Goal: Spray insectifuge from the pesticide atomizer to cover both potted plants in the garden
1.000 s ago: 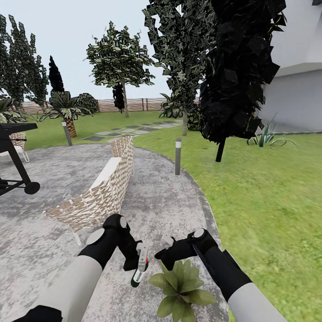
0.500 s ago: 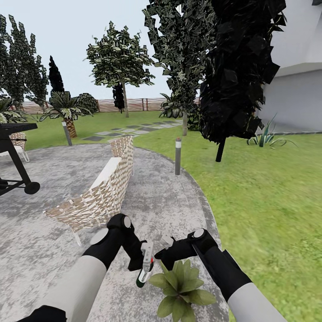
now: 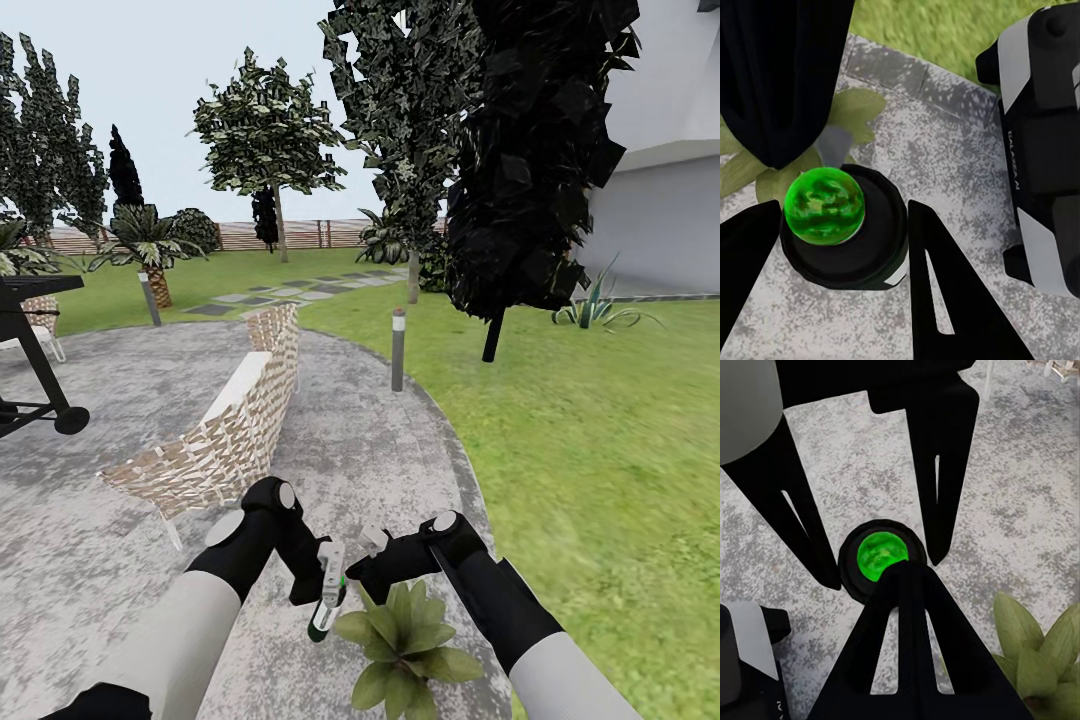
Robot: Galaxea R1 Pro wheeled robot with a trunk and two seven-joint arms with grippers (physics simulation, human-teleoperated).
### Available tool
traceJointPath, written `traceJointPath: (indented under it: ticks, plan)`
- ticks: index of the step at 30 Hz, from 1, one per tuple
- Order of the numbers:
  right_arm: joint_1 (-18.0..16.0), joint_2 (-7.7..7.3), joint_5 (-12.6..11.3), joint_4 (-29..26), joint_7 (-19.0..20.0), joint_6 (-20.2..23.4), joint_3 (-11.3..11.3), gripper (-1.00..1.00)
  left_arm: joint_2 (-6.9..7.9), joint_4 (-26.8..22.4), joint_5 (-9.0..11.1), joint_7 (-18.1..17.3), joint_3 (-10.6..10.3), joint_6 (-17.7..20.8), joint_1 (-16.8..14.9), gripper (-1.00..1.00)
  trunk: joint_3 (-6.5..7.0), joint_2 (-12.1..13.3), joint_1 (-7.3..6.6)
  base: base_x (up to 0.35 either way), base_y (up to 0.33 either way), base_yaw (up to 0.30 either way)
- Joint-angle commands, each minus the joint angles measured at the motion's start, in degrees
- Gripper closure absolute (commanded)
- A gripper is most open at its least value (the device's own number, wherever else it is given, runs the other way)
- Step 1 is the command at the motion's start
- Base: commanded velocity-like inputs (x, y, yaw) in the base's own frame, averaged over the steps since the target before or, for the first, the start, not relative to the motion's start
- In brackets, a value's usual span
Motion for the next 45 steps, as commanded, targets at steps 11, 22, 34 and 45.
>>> traceJointPath:
  ticks: [11, 22, 34, 45]
  plan:
    - [-0.03, -0.04, 0.26, -0.09, 0.29, 0.41, -0.03, 1.00, 2.85, 0.04, -0.73, -0.25, 0.30, 0.44, -0.03, 1.00, -0.06, -0.03, 0.00, 0.000, 0.000, 0.000]
    - [-0.02, -0.08, 0.25, 0.08, -0.26, 0.41, -0.29, -1.00, 17.51, 0.17, -0.67, -0.25, 2.87, 8.89, -0.04, 1.00, -0.06, -0.03, 0.00, 0.000, 0.000, 0.000]
    - [0.75, -0.83, 0.53, 0.52, -0.29, -0.46, -48.22, -1.00, 19.46, 0.34, -0.82, 0.06, 29.91, 19.45, 0.35, 1.00, -0.06, -0.03, 0.00, 0.000, 0.000, 0.000]
    - [0.92, -5.27, 3.96, 0.68, -1.41, -16.68, -90.89, -1.00, 17.49, 0.12, -0.38, 7.44, 32.63, 20.93, 1.28, 1.00, -0.06, -0.03, 0.00, 0.000, 0.000, 0.000]
